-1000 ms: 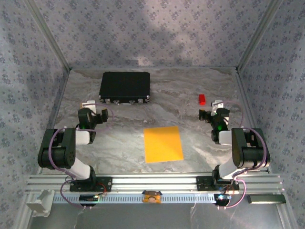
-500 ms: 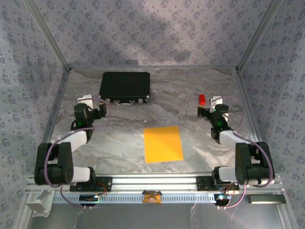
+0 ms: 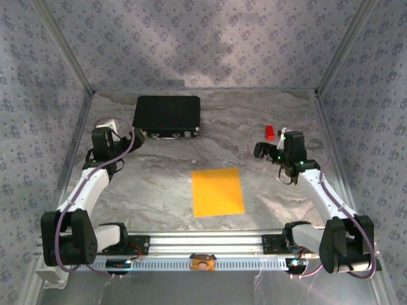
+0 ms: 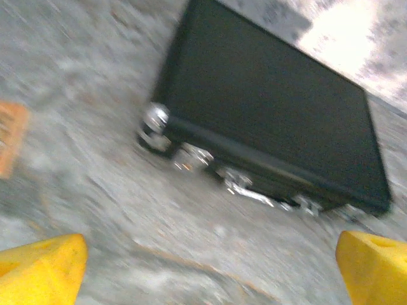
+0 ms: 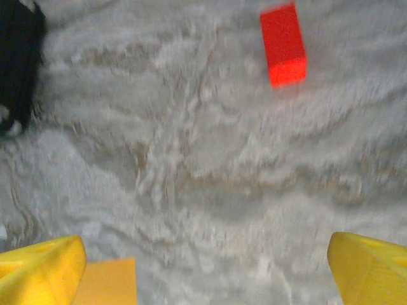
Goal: Fold a paper plane with a square sheet of paper (pick it up from the middle)
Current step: Move the square sheet of paper to the center of the table.
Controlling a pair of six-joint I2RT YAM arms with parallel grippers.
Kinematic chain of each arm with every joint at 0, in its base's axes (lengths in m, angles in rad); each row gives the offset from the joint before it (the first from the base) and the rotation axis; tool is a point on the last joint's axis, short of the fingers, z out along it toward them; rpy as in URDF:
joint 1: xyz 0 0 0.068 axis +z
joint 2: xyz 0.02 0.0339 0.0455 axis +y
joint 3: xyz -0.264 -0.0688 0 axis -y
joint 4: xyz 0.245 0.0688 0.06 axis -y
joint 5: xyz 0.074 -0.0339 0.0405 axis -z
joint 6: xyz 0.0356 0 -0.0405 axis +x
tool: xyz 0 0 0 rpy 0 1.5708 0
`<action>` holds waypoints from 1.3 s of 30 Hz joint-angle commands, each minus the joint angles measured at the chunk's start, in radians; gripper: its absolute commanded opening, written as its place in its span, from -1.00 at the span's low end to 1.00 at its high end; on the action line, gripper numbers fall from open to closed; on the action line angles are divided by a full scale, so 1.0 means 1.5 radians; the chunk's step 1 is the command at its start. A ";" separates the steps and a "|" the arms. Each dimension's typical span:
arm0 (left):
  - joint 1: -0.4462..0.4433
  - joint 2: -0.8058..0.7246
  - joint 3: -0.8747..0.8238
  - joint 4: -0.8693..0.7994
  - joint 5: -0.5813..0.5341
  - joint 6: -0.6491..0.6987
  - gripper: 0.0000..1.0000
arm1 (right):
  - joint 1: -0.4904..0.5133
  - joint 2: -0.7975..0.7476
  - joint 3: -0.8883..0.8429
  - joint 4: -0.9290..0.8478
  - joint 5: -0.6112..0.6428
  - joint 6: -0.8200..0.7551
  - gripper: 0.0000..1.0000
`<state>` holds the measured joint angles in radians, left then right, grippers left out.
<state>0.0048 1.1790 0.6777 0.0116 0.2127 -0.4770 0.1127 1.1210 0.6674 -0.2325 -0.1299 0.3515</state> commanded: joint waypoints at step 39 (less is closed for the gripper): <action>-0.595 0.380 0.220 -0.256 -0.007 -0.108 0.99 | 0.030 -0.145 -0.147 -0.026 -0.051 0.176 0.99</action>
<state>-0.9119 1.7432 1.0176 -0.2951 0.1982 -0.6628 0.1474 0.8959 0.4469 -0.2722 -0.1997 0.5957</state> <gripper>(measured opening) 0.996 0.992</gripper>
